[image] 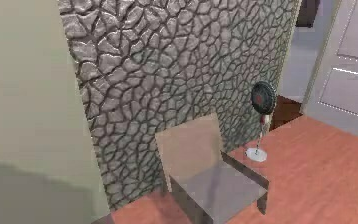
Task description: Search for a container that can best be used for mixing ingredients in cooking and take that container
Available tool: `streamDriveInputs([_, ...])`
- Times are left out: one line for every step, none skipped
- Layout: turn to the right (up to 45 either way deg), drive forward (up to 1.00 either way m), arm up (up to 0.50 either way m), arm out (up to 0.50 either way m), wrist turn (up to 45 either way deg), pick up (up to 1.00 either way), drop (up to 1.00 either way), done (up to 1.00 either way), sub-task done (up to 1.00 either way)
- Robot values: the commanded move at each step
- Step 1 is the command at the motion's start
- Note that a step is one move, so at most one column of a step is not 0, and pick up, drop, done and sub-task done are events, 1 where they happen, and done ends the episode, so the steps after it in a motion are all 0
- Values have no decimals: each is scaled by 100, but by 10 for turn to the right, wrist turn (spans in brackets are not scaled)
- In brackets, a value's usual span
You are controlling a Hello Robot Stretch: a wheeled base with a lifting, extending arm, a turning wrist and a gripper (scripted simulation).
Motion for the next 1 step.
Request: streamDriveInputs([-420,0,0,0,0,0,0,0,0])
